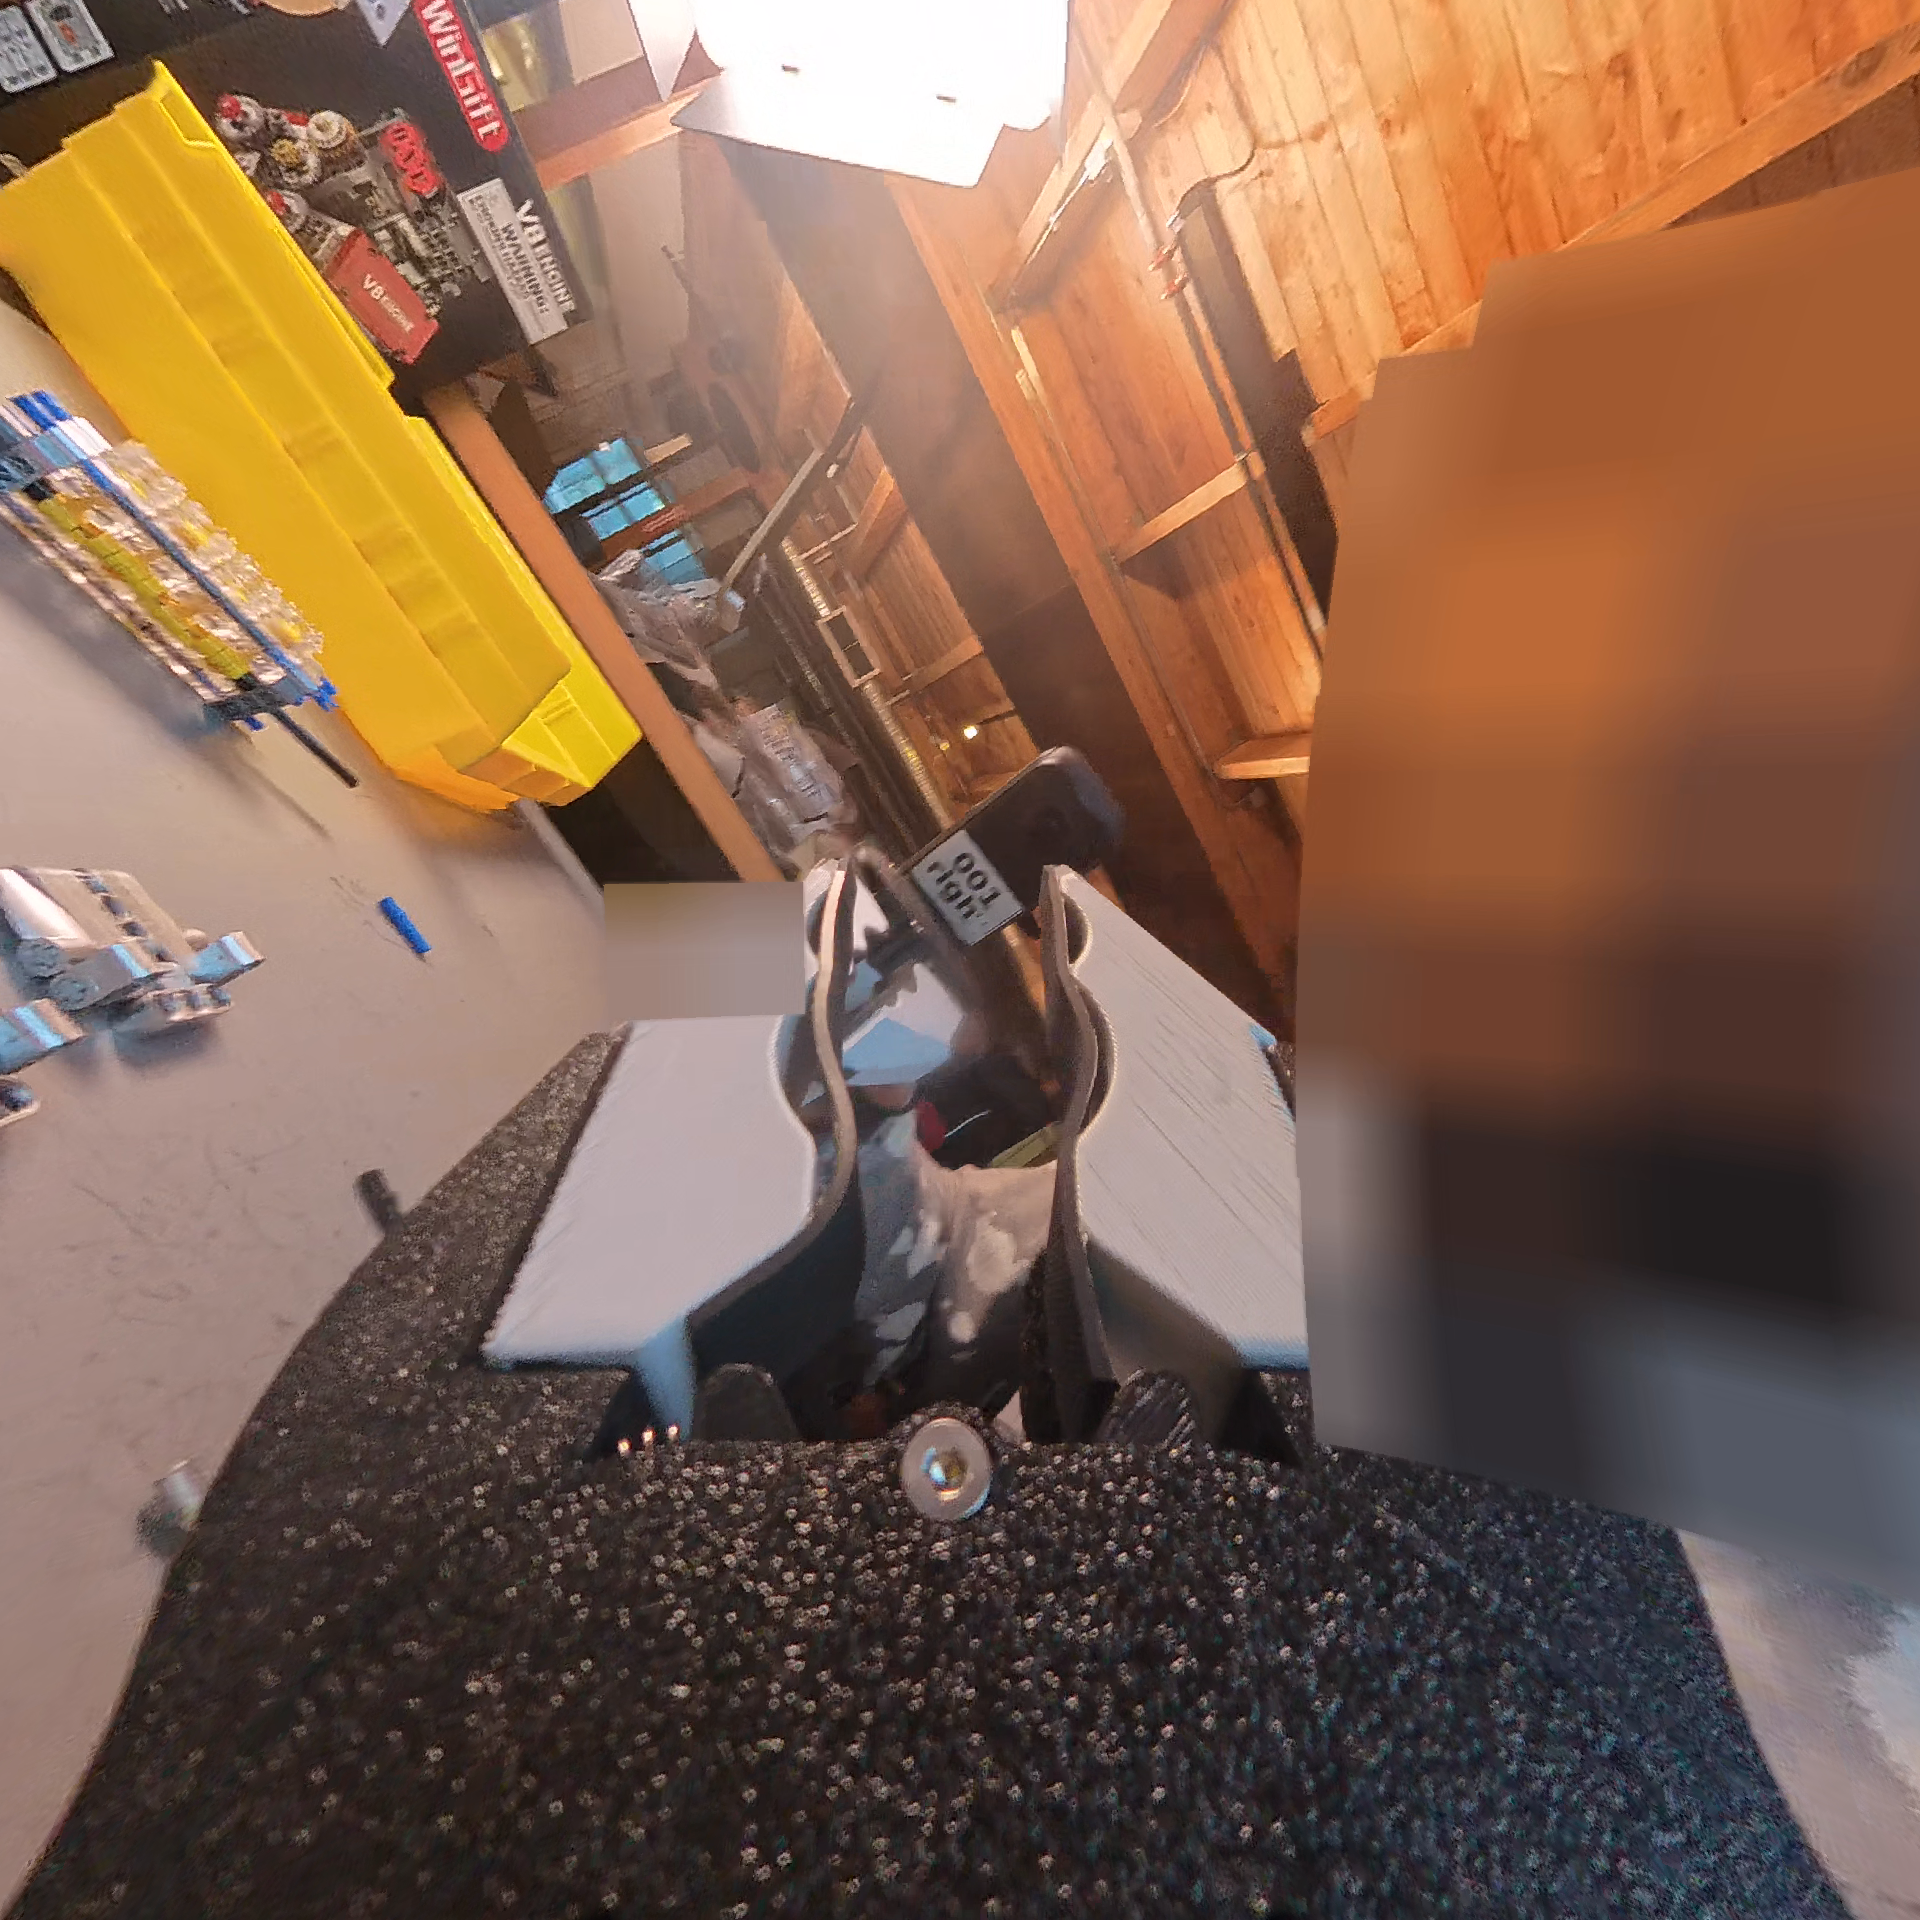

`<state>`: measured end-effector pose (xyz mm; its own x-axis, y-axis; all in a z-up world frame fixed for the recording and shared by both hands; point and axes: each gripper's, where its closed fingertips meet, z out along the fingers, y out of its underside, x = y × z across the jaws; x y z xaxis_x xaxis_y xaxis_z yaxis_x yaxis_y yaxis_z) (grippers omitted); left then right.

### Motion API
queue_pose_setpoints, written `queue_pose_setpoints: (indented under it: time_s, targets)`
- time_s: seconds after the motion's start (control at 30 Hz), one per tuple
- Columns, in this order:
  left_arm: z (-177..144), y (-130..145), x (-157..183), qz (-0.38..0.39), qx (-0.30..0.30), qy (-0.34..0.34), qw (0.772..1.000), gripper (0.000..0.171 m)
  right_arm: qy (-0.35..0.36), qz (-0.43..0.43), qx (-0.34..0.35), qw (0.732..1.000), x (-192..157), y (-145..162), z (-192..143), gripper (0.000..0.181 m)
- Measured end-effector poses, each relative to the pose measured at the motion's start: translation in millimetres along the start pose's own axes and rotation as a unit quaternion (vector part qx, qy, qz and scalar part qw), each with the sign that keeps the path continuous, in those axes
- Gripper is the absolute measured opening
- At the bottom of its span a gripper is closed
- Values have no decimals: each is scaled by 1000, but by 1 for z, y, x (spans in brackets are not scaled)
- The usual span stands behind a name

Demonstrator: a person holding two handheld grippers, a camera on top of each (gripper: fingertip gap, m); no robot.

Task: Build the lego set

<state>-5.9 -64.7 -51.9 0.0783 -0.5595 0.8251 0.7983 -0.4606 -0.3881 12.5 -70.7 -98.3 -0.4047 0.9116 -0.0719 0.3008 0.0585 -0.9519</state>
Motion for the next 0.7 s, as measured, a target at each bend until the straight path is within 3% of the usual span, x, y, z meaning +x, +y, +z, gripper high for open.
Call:
queue_pose_setpoints:
  time_s: [0.03,0.13,0.27,0.33,0.53,0.7]
  targets:
    - [1,5,-6,26,-21,-27,999,32,-4,2,-13,1000,0,4,-1,4]
    - [-4,25,-28,156,-127,-136,970,29,-7,-2,-32,999,2,9,-6,4]
    - [-14,40,-46,351,-232,-229,878,29,-23,-17,-47,998,-3,12,-11,4]
    - [-15,49,-49,395,-262,-234,849,25,-31,-18,-52,998,-6,14,-11,4]
    - [-13,64,-51,415,-291,-221,833,7,-38,-18,-68,997,-10,21,-7,4]
    - [-12,71,-52,438,-303,-217,818,2,-51,-7,-60,997,-13,19,-6,3]
